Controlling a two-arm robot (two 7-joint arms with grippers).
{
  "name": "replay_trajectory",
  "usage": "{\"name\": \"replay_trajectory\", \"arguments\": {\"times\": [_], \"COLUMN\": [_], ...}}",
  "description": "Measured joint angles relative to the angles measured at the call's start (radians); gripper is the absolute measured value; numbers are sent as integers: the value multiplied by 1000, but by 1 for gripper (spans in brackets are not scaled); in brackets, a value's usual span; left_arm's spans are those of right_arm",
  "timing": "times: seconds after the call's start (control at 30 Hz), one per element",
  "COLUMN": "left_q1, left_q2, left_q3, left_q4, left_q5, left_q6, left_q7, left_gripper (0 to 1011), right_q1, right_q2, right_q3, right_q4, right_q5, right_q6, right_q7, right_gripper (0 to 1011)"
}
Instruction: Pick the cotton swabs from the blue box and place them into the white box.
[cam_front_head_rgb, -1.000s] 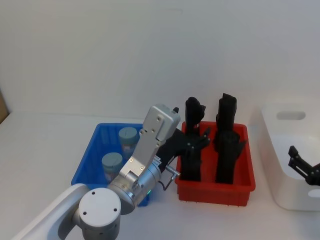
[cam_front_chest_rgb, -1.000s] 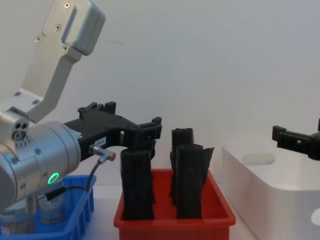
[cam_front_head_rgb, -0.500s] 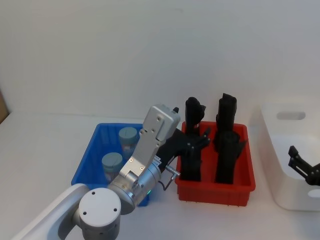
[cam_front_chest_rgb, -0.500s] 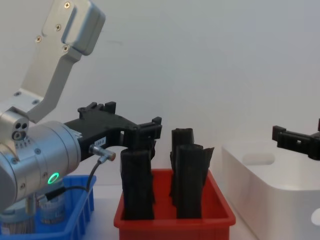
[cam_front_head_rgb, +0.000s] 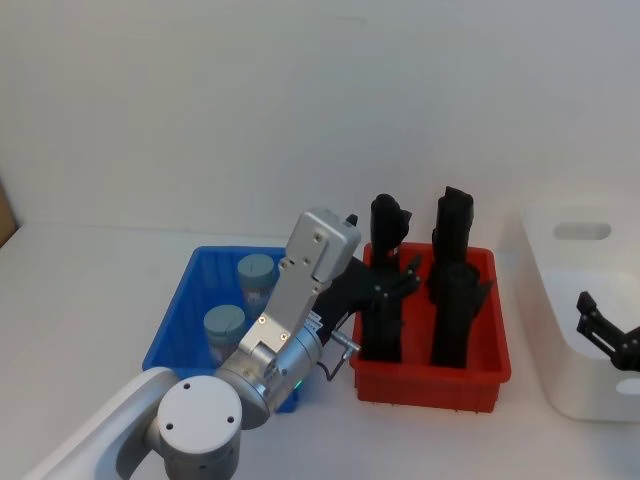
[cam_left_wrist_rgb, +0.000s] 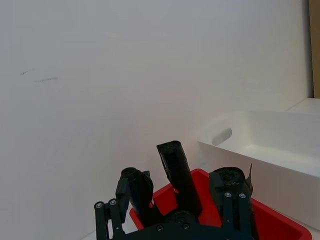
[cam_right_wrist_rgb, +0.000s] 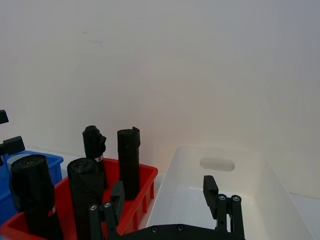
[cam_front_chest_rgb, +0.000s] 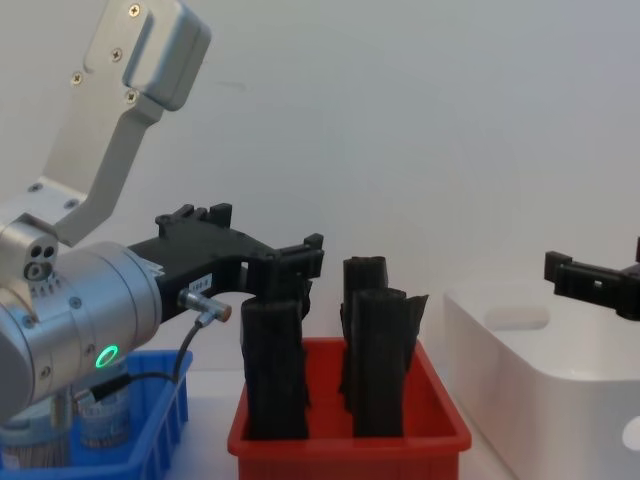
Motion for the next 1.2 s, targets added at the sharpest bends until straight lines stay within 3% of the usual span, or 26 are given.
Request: {"name": "replay_trajectory", "arguments": {"times": [0.83, 1.2], "left_q1": [0, 0], "left_q2": [0, 0], "left_q3": [0, 0], "left_q4": [0, 0], "left_q5": [0, 0], "left_q6": [0, 0], "left_q7": [0, 0], "left_gripper": [1004, 1004], "right_q1": [2, 38], "right_q2": [-1, -14], "right_q3": [0, -6], "right_q4": [0, 10], "right_q5": [0, 3], "right_q6": [1, 56], "right_q7": [3, 73], "right_gripper": [1002, 1002]}}
